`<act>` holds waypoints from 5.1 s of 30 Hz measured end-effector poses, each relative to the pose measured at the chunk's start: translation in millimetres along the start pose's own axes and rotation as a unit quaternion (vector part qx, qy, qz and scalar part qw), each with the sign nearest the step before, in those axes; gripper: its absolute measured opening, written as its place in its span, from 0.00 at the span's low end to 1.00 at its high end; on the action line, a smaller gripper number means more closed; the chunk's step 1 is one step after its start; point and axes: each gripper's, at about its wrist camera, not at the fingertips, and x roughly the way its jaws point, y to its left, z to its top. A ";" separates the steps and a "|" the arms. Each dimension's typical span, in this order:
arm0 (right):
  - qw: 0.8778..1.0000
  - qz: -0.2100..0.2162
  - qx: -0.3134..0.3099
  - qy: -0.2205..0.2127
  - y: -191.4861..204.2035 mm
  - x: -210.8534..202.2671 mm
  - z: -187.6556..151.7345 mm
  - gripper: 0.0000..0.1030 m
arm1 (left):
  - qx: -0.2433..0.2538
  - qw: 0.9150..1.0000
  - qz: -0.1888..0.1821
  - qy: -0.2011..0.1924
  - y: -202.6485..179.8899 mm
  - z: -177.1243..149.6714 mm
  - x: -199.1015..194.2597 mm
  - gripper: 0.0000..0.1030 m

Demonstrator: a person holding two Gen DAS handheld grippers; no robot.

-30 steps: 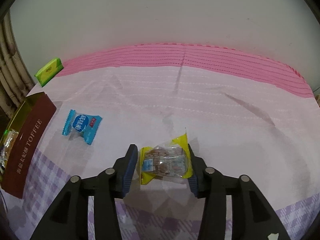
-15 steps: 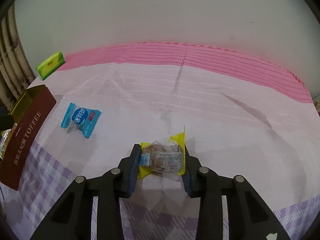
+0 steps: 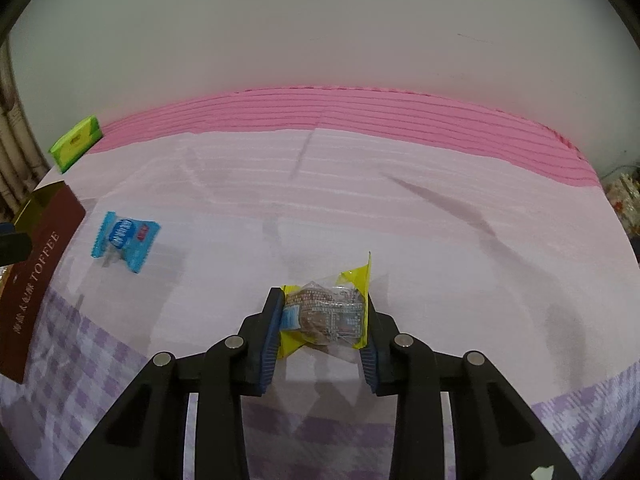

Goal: Organize snacks
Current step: 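Grasp the blue wrapped candy with the left gripper, then carry the blue wrapped candy into the gold tin and open the left gripper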

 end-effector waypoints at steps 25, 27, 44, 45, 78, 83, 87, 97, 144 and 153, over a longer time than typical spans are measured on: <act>1.000 -0.008 0.030 0.000 -19.2 -4.2 -5.7 0.31 | 0.011 0.999 -0.044 0.020 -47.2 23.1 65.5 0.75; 1.000 -0.006 0.030 0.000 -21.8 -4.8 -5.8 0.31 | 0.010 0.999 -0.041 0.019 -47.6 23.6 69.1 0.73; 1.000 -0.004 0.031 -0.001 -24.6 -5.3 -6.3 0.32 | 0.008 0.999 -0.041 0.025 -48.5 23.7 85.5 0.39; 1.000 -0.004 0.031 -0.001 -24.6 -5.2 -6.4 0.32 | 0.006 0.999 -0.042 0.026 -47.7 22.5 84.4 0.36; 1.000 -0.007 0.028 0.001 -23.4 -5.0 -6.0 0.31 | 0.003 0.999 -0.041 0.020 -28.0 -24.5 -12.7 0.35; 1.000 -0.008 0.027 0.001 -23.1 -5.0 -5.7 0.31 | -0.009 0.999 -0.038 0.007 -11.0 -26.7 -33.7 0.35; 1.000 -0.008 0.027 0.001 -23.1 -4.9 -5.6 0.31 | -0.023 0.999 -0.031 0.000 8.7 -30.0 -48.3 0.35; 1.000 -0.010 0.025 0.001 -22.9 -4.6 -5.6 0.31 | -0.066 0.998 0.012 -0.008 69.9 -32.5 -65.1 0.35; 1.000 -0.011 0.023 0.002 -21.7 -4.5 -6.3 0.33 | -0.015 0.996 0.060 0.060 104.5 -53.3 -1.5 0.36; 1.000 -0.015 0.018 0.003 -22.2 -4.3 -5.5 0.33 | -0.020 0.997 0.065 0.045 109.3 -53.4 -18.9 0.45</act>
